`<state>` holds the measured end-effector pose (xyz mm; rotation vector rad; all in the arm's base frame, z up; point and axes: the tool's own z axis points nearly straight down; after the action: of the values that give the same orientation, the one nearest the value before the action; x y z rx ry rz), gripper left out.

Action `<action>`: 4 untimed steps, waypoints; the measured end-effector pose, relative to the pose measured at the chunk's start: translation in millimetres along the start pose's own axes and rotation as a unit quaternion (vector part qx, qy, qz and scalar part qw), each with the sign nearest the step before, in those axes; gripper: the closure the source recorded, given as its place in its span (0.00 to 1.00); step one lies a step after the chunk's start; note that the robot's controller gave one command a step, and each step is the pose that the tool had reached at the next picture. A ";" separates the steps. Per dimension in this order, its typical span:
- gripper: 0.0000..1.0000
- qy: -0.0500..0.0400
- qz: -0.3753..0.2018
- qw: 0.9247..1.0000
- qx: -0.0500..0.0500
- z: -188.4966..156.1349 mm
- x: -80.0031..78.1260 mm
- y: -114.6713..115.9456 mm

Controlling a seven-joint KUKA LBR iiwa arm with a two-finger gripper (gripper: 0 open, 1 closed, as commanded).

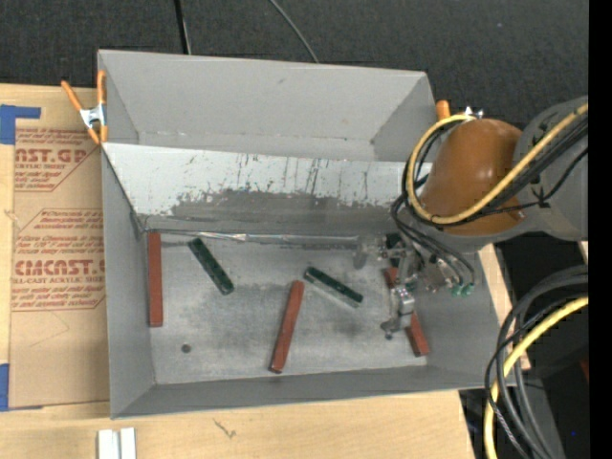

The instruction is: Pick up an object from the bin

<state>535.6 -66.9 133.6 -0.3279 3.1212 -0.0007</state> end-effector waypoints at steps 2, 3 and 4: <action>1.00 0.001 -0.090 0.996 -0.001 58.2 -41.4 45.8; 0.00 0.001 -0.090 0.996 -0.001 58.2 -41.5 45.9; 1.00 0.001 -0.090 0.996 -0.001 58.2 -41.5 46.0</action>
Offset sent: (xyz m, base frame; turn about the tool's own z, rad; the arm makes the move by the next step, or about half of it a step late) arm 0.0314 0.0523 -0.0574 -0.1802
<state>566.9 -13.3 75.5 -0.6089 3.0813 0.0011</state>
